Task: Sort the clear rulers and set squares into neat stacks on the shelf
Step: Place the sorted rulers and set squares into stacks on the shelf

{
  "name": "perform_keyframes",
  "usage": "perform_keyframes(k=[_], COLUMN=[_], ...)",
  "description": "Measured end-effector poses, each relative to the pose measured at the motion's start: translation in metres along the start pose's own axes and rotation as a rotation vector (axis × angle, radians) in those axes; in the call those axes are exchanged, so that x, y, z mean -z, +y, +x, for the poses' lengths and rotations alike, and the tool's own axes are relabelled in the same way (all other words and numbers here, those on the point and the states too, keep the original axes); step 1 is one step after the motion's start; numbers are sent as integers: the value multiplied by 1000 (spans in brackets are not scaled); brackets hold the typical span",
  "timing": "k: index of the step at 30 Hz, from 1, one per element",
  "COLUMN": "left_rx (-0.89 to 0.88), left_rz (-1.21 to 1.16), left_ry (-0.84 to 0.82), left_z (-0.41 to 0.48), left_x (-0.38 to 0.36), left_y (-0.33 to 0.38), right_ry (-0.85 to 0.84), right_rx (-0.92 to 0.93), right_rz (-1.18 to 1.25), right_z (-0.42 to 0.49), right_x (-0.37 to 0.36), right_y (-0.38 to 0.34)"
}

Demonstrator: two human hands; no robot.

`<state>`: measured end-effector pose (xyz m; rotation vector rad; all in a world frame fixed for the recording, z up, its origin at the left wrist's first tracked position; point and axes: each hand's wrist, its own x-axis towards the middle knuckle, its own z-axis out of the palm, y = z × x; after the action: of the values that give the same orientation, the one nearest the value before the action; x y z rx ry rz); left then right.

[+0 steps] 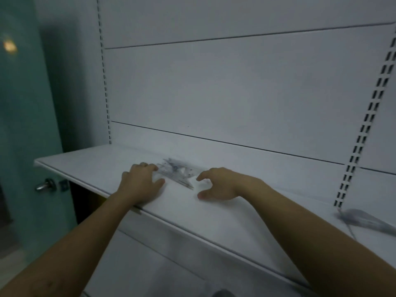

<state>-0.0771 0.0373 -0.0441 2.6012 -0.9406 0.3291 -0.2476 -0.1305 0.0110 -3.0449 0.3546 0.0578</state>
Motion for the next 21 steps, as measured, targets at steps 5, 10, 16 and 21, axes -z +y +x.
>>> perform_keyframes(k=[5, 10, 16, 21], left_rx=[109, 43, -27, -89], left_rz=[-25, -48, -269, -346], left_ry=[-45, -5, 60, 97], left_z=[30, 38, 38, 37], left_x=[-5, -15, -19, -22], left_y=[-39, -44, -53, -56], right_ry=[52, 203, 325, 374], right_rx=[-34, -128, -190, -214], right_rz=[-14, -2, 121, 124], right_z=[50, 84, 94, 92], right_x=[-7, -26, -42, -44], right_y=[-40, -47, -40, -34])
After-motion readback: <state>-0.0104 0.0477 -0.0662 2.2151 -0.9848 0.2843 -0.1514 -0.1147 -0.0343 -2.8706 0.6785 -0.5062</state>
